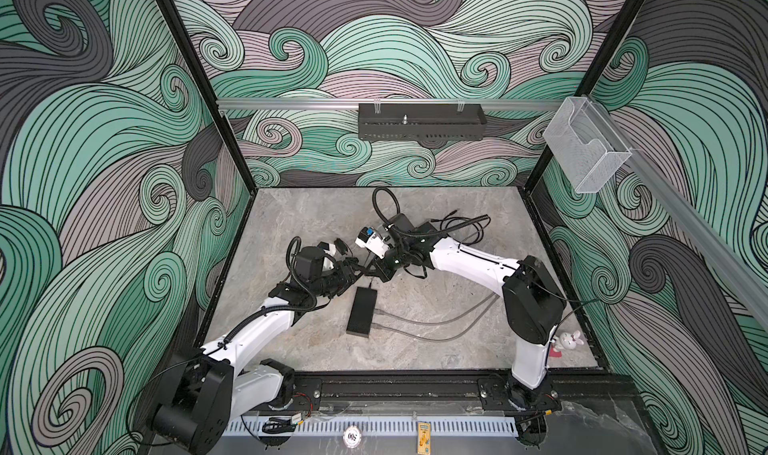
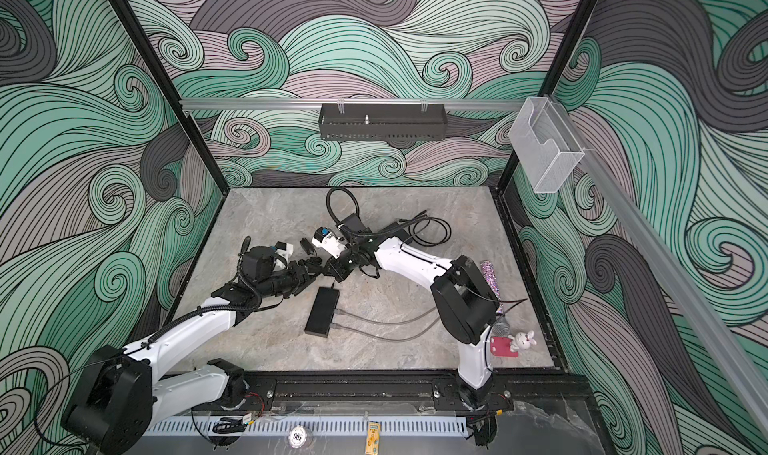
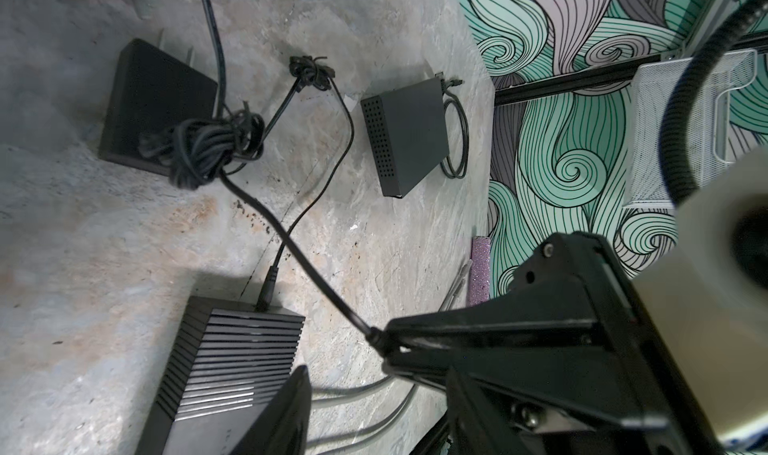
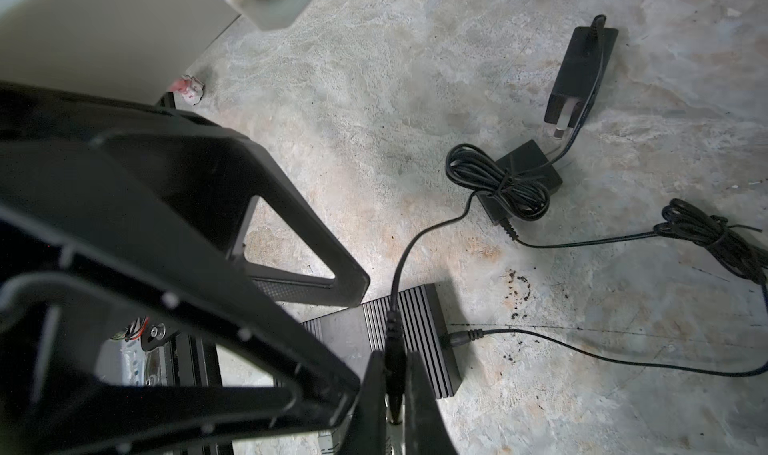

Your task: Insert the plug into the switch port

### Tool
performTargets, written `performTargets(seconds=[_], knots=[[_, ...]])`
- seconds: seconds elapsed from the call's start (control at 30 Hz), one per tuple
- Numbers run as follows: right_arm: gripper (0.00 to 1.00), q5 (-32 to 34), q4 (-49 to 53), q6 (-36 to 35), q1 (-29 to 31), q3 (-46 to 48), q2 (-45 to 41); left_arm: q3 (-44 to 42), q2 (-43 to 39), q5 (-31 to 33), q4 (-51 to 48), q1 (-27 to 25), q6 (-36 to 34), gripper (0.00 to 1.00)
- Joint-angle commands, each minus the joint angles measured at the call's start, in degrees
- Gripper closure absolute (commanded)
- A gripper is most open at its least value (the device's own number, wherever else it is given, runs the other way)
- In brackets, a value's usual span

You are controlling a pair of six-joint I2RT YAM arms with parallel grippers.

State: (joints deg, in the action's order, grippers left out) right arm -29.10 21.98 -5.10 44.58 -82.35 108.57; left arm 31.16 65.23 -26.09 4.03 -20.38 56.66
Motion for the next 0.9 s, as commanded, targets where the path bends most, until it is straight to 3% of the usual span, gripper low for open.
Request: performTargets(seconds=[0.0, 0.17, 0.43, 0.53, 0.63, 0.67, 0.73, 0.8, 0.83, 0.87], knots=[[1.00, -1.9, -1.1, 0.1, 0.4, 0.9, -1.2, 1.8, 0.1, 0.5, 2.7, 0.3, 3.5, 0.49], [1.00, -2.4, -3.7, -0.5, 0.4, 2.5, -2.3, 1.8, 0.1, 1.2, 3.4, 0.4, 4.8, 0.52], [1.00, 1.7, 3.1, -7.5, 0.3, 2.7, -3.0, 10.3, -2.4, -1.8, -11.5, 3.3, -13.9, 0.51], [1.00, 2.7, 4.3, -10.3, 0.2, 3.6, -3.9, 17.6, -2.3, -7.4, -19.4, 3.4, -29.9, 0.45], [1.00, 1.8, 5.9, -12.9, 0.1, 3.4, -4.1, 25.3, -1.5, -17.3, -33.4, 2.5, -57.0, 0.45], [1.00, 1.1, 6.8, -13.6, 0.1, 3.0, -4.0, 27.2, -1.5, -16.7, -39.3, 0.7, -67.3, 0.47], [1.00, -0.5, 8.1, -14.6, 0.1, 2.6, -3.8, 29.7, 0.3, -7.0, -47.1, -5.2, -80.3, 0.49], [1.00, -2.3, 8.4, -15.0, 0.1, 3.0, -4.2, 29.2, 2.9, -5.7, -53.0, -9.2, -95.4, 0.54], [1.00, -3.3, 8.3, -15.0, 0.1, 3.3, -4.4, 29.1, 4.1, -4.8, -55.3, -10.4, -101.1, 0.61], [1.00, -4.2, 8.2, -14.9, 0.1, 3.7, -4.6, 28.8, 4.9, -2.6, -55.2, -10.8, -101.4, 0.61]])
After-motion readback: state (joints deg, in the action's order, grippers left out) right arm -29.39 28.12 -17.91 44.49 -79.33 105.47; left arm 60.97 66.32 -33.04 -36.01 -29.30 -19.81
